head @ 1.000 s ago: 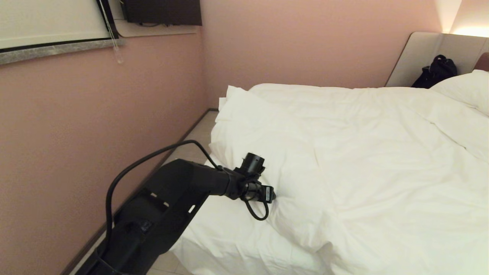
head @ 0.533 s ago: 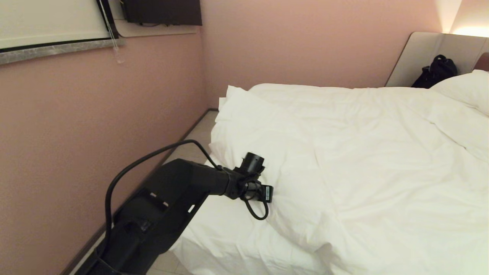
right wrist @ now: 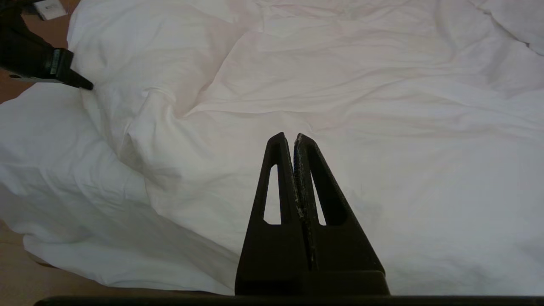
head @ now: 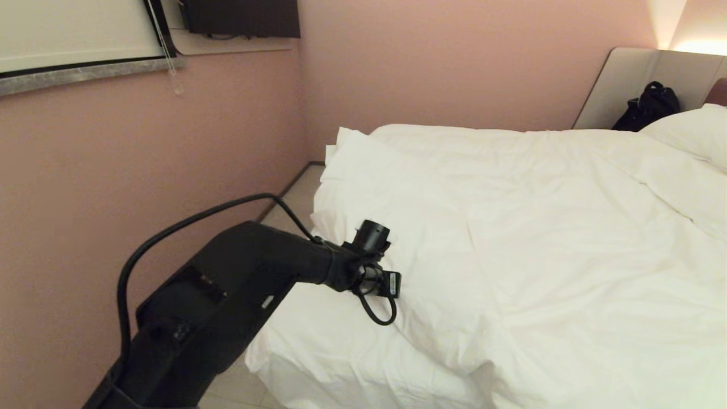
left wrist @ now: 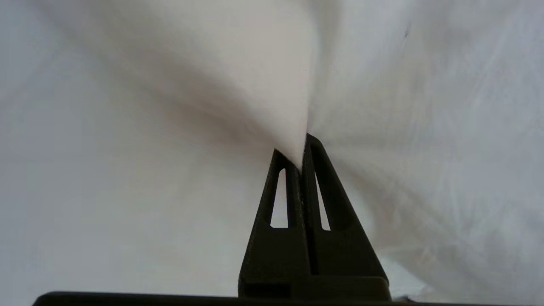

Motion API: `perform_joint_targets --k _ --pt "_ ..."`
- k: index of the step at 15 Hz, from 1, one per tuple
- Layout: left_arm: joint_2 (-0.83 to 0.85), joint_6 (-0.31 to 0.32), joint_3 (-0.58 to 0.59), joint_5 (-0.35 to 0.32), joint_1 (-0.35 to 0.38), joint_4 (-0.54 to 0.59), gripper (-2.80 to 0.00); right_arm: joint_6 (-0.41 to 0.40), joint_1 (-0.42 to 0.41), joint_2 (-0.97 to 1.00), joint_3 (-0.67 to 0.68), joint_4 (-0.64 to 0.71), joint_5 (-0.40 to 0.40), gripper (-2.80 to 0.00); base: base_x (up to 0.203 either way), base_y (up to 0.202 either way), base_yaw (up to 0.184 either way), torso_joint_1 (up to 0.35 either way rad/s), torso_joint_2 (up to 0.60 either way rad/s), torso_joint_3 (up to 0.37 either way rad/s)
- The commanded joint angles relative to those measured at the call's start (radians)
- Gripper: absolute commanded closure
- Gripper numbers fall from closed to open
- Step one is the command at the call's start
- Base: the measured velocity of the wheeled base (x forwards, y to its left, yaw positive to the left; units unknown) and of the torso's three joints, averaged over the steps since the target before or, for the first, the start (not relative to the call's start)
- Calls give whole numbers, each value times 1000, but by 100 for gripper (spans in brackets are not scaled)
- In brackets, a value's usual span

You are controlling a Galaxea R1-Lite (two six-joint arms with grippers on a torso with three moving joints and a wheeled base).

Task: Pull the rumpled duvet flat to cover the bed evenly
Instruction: Flatten the corners of the folded blanket

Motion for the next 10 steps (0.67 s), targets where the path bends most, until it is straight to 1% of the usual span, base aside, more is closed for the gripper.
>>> perform_joint_targets --k 1,2,5,10 --pt "-99 -2 79 39 1 -2 0 -1 0 -1 0 0 0 0 0 0 0 0 0 0" --pt "-135 -5 120 60 1 -4 0 -1 0 -1 0 0 0 0 0 0 0 0 0 0" --pt "-228 -19 218 71 8 -6 0 -1 0 -1 0 1 0 0 0 0 0 0 0 0" --pt "-378 -80 381 74 8 -5 0 -1 0 -1 0 1 0 0 0 0 0 0 0 0"
